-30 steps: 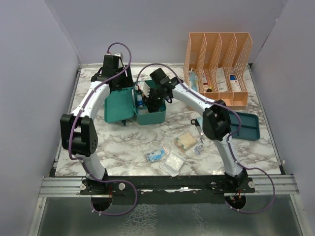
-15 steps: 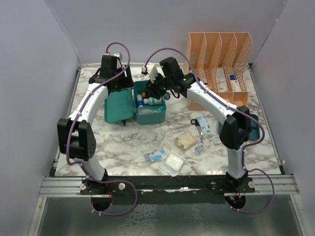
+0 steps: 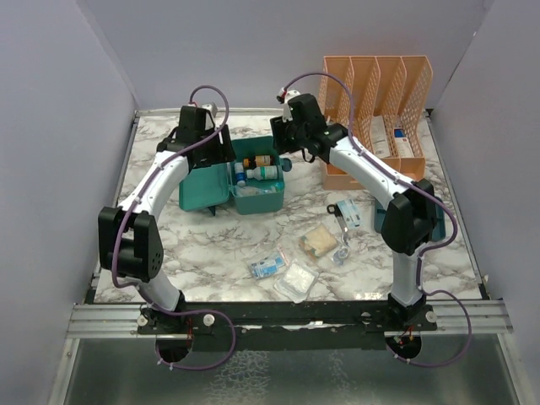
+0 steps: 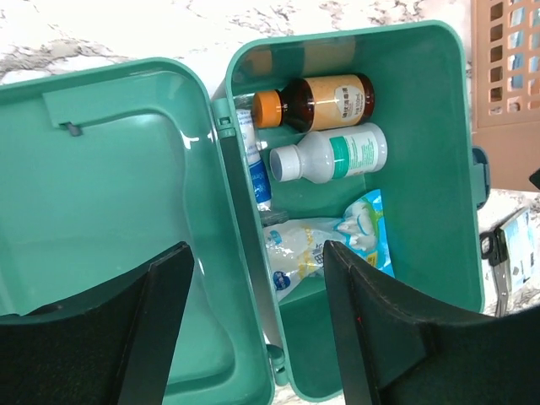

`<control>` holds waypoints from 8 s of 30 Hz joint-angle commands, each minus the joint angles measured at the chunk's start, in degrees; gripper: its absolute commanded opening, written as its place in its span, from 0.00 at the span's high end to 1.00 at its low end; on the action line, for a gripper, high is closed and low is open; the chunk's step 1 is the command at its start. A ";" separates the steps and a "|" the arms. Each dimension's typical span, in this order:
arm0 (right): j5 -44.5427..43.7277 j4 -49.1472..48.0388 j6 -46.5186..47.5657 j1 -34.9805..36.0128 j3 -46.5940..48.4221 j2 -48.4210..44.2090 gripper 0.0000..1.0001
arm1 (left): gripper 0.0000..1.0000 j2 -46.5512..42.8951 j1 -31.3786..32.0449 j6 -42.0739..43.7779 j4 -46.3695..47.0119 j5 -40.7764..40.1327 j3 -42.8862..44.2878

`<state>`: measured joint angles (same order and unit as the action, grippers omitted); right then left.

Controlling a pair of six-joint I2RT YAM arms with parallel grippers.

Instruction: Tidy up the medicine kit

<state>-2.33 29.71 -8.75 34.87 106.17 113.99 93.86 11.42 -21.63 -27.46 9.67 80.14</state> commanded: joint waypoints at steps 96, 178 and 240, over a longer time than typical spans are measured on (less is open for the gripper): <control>5.91 -7.43 -16.93 -2.73 -32.72 -25.59 0.45 | 0.42 -4.90 2.96 9.65 -0.52 -7.38 3.72; -11.28 -0.33 -27.48 7.75 -54.54 -27.26 0.91 | 0.52 -12.26 2.38 -0.97 19.02 -4.70 -20.63; 22.60 -8.22 27.67 2.66 -13.92 -6.73 0.87 | 0.85 6.74 -0.46 10.74 4.93 17.91 -4.96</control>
<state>11.79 18.09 12.38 37.23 90.26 105.12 99.83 12.47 -18.22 -17.19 21.93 75.07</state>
